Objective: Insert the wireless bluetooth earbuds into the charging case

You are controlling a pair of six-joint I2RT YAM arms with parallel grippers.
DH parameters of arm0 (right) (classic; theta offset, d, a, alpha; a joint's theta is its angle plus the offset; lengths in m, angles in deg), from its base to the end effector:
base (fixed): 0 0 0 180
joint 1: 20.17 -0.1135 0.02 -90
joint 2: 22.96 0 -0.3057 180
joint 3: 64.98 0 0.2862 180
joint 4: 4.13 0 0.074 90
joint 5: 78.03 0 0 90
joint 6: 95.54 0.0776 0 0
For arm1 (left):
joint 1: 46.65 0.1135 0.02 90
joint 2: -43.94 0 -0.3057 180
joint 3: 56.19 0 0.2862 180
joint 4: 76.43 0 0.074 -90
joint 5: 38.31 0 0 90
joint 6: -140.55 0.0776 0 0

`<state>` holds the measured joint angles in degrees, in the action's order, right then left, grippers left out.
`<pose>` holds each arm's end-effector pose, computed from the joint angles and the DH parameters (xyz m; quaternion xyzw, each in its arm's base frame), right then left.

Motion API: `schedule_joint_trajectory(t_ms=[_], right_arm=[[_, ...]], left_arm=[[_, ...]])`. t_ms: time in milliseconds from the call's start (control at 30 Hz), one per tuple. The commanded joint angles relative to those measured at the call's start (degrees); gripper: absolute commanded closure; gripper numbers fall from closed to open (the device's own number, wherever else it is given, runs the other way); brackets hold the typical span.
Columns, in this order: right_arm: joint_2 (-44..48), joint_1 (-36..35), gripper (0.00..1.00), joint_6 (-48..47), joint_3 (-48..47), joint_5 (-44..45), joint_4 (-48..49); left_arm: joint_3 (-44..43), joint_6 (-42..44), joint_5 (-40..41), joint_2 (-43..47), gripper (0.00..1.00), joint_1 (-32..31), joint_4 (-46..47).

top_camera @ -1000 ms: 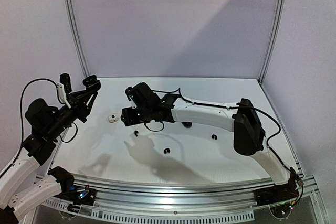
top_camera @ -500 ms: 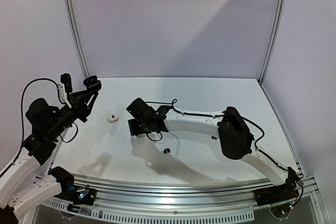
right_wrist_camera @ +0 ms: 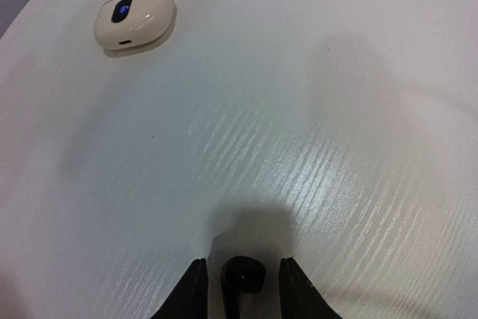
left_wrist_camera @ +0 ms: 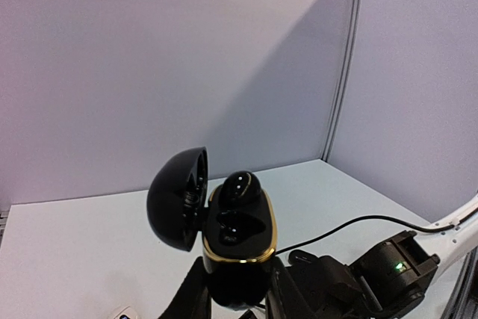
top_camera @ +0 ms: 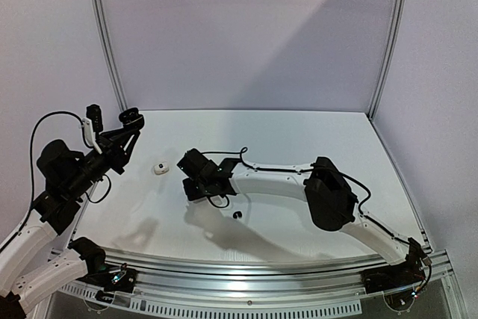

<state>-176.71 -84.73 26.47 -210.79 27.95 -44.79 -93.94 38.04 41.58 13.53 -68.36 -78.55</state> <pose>0.3096 0.6012 0.0977 -0.2124 0.9030 0.1748 0.3300 0.1715 -0.0829 0.3185 0.1187 0.6642 -0.2732 0.6857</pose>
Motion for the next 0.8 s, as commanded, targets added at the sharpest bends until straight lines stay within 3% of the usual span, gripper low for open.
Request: schedule_joint_trajectory(t_ms=[0, 233, 567, 767], right_arm=[[-2.19, -0.74, 0.74, -0.85, -0.81, -0.07, -2.46], [2.38, -0.69, 0.89, -1.42, 5.75, -0.83, -0.67], [11.86, -0.61, 0.89, -1.99, 19.14, -1.25, 2.08], [14.11, 0.08, 0.85, -3.27, 19.23, -1.95, 3.65]], left_arm=[[0.59, -0.29, -0.69, -0.26, 1.0, 0.65, 0.88], [0.43, -0.24, -0.7, -0.17, 1.0, 0.66, 0.83], [0.42, -0.15, -0.96, -0.34, 1.0, 0.71, 0.9], [0.19, -0.24, -1.22, -0.61, 1.0, 0.71, 1.02]])
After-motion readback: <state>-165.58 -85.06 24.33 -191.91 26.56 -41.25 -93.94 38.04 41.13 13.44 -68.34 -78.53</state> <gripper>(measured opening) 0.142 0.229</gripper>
